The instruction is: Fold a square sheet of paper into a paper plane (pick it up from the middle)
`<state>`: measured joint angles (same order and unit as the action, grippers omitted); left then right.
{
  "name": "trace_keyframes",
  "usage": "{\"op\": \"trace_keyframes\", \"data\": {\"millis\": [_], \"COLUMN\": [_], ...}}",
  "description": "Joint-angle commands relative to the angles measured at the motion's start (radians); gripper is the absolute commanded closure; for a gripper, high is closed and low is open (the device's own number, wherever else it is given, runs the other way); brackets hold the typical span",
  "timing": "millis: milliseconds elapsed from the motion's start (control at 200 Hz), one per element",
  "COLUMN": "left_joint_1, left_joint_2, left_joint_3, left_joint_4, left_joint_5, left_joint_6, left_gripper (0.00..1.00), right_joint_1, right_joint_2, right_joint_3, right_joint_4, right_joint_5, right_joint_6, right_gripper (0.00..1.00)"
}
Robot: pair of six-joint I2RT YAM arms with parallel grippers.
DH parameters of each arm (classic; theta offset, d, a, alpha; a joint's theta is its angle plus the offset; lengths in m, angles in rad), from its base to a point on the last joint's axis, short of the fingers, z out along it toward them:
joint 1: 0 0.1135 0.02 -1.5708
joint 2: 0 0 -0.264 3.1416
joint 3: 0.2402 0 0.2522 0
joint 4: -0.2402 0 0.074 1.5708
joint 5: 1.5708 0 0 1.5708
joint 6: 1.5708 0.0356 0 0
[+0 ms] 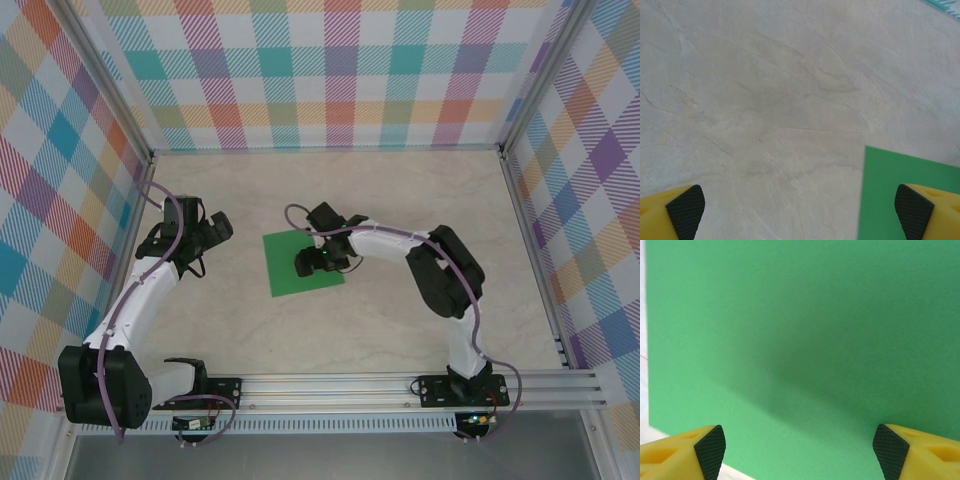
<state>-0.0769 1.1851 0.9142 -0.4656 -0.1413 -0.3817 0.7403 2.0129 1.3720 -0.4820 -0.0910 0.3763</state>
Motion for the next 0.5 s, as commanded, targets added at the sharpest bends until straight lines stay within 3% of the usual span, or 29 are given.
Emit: {"op": "trace_keyframes", "data": {"millis": [0, 210, 315, 495], "left_joint_1": [-0.003, -0.003, -0.003, -0.003], "left_joint_2": [-0.001, -0.001, 0.001, 0.018], "left_joint_3": [0.005, 0.009, 0.0, -0.037], "left_joint_4": [0.004, -0.011, -0.01, 0.016], "left_joint_5": [0.025, 0.064, 0.095, 0.165], "left_joint_6": [-0.012, -0.04, -0.074, -0.115], "left_gripper": [0.0, 0.0, 0.0, 0.0], "right_joint_1": [-0.095, -0.097, -0.092, -0.071], "right_joint_2": [-0.049, -0.063, 0.016, 0.141], "right_joint_3": [-0.114, 0.047, 0.131, 0.274], "right_joint_4": [-0.155, -0.172, -0.151, -0.202], "right_joint_5": [0.097, 0.096, 0.059, 0.125], "right_joint_6": [-0.097, -0.023, 0.067, 0.129], "right_gripper": [0.18, 0.17, 0.18, 0.2]}}
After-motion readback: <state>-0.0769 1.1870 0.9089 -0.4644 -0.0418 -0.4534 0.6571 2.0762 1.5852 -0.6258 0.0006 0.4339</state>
